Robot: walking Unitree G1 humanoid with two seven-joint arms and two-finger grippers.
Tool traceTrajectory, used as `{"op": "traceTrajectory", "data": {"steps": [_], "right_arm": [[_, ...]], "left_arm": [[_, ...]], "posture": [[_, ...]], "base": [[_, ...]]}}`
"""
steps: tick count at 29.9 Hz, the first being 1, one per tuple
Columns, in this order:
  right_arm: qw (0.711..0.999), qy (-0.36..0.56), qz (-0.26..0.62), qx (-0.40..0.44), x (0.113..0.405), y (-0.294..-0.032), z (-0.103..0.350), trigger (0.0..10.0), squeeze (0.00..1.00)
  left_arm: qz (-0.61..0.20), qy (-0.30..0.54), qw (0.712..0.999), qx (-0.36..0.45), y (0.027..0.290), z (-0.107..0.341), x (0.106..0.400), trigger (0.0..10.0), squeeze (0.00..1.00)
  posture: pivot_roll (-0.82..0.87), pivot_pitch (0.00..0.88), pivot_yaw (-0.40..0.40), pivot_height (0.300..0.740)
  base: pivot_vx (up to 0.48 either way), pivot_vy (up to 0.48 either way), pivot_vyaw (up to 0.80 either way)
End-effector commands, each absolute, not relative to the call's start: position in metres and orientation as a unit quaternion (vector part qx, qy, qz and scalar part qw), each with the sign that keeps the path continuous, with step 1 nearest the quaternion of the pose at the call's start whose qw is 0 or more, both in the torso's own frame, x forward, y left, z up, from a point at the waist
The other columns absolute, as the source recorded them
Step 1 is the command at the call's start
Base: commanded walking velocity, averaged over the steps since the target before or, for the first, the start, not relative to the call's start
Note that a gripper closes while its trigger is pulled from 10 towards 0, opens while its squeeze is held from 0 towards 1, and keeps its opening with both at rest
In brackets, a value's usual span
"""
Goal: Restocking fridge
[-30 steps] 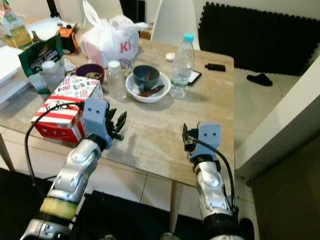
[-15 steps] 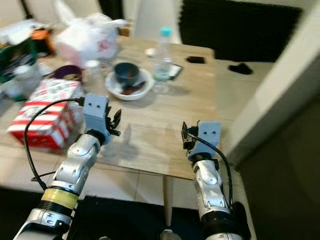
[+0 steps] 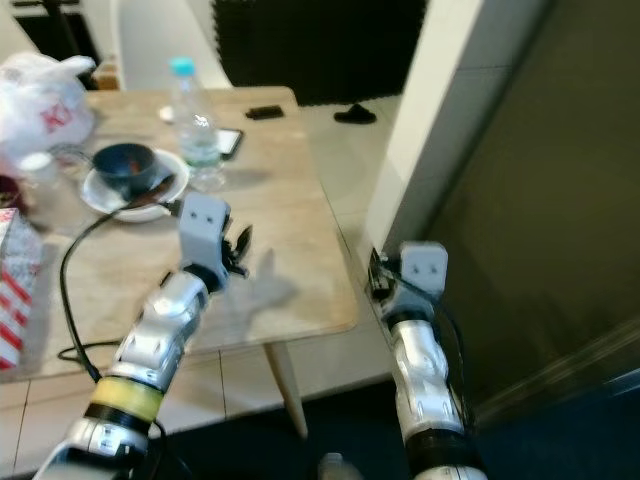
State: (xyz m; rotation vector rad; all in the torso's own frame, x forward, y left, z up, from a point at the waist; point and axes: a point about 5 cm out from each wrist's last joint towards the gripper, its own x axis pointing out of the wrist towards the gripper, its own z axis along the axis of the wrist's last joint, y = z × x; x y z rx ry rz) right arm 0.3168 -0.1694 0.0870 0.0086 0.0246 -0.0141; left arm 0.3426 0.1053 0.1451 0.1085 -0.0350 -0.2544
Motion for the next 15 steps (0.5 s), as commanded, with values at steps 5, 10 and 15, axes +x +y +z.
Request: {"op": "traceTrajectory", "data": {"steps": [5, 10, 15], "right_arm": [[1.0, 0.021, -0.006, -0.002, 0.315, -0.172, 0.084, 10.0, 0.0], [1.0, 0.018, 0.01, -0.005, 0.315, -0.169, 0.086, 10.0, 0.0], [0.999, -0.001, 0.048, -0.003, 0.317, -0.16, 0.096, 10.0, 0.0]], "left_arm": [[-0.056, -0.033, 0.996, 0.067, 0.117, 0.145, 0.345, 10.0, 0.0], [0.008, -0.055, 0.996, 0.071, 0.134, 0.153, 0.348, 10.0, 0.0], [0.034, -0.078, 0.993, 0.083, 0.146, 0.159, 0.346, 10.0, 0.0]], "posture": [[-0.04, 0.101, -0.043, 0.74], [-0.04, 0.104, -0.043, 0.74], [-0.04, 0.106, -0.043, 0.74]], "base": [[0.0, 0.0, 0.0], [0.0, 0.0, 0.0], [0.0, 0.0, 0.0]]}}
